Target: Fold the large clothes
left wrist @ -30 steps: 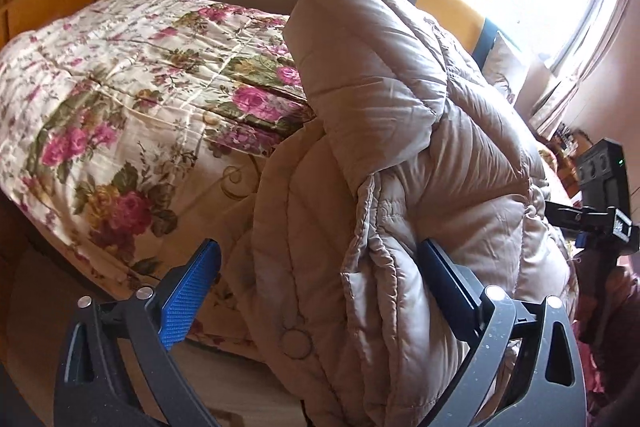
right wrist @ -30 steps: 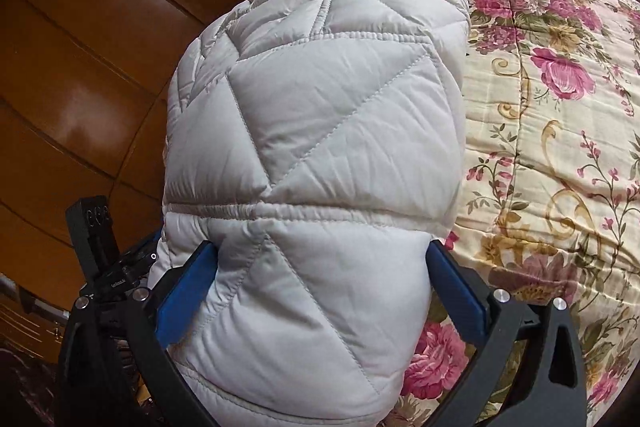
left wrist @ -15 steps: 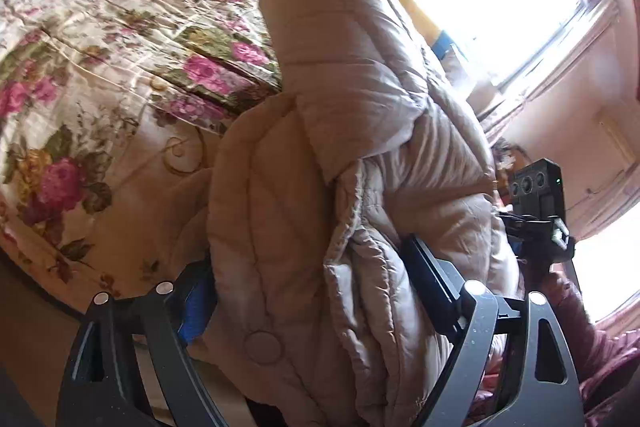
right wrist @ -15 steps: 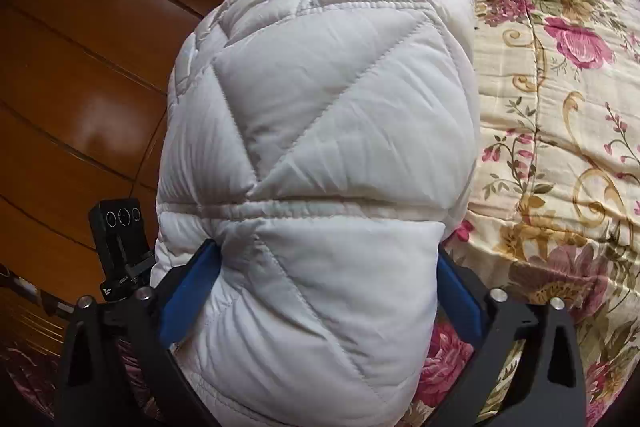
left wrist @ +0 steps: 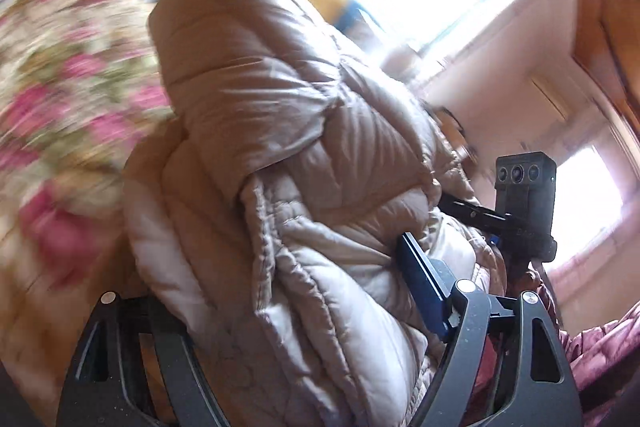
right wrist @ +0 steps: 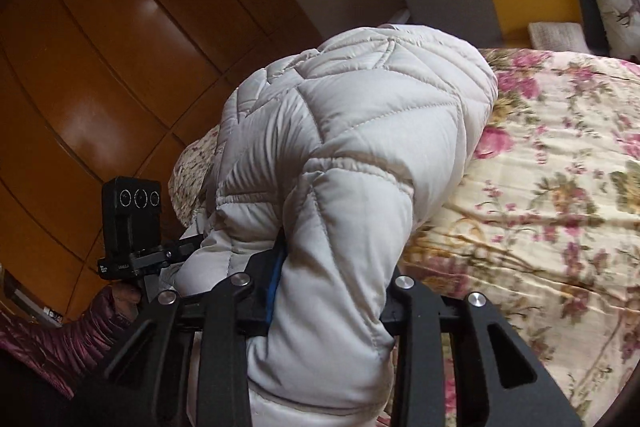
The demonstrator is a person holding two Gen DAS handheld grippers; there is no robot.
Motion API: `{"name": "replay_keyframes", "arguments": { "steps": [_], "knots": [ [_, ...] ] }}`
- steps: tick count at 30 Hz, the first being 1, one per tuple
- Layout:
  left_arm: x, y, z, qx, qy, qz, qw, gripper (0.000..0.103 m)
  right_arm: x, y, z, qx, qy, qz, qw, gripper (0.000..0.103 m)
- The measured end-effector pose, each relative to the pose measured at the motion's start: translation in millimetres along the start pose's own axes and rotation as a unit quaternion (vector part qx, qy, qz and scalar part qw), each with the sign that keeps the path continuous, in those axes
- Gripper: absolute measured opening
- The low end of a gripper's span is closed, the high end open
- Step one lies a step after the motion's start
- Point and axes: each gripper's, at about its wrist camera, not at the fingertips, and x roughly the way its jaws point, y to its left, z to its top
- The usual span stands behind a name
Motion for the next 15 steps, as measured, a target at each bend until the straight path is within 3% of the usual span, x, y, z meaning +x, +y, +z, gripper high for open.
{"name": "replay_keyframes", "arguments": {
  "steps": [4, 8, 11, 13, 15],
  "knots": [
    [78, -58, 38, 0.073, 0.041, -0.035, 0.9959, 0.078, -66, -53, -10, 0.037, -0.053, -0.063, 0.996, 0.03],
    [169, -114, 55, 0.128, 0.098, -0.047, 0.9859, 0.078, -126, -110, -29, 0.072, -0.085, -0.157, 0.981, 0.03],
    [232, -158, 58, 0.181, 0.136, -0.024, 0.9738, 0.078, -155, -147, -45, 0.097, -0.097, -0.226, 0.964, 0.03],
    [268, -182, 55, 0.212, 0.164, 0.017, 0.9633, 0.079, -168, -174, -60, 0.127, -0.101, -0.25, 0.954, 0.032],
    [284, -192, 47, 0.225, 0.169, 0.05, 0.9584, 0.081, -174, -195, -77, 0.161, -0.095, -0.256, 0.948, 0.035]
  ]
}}
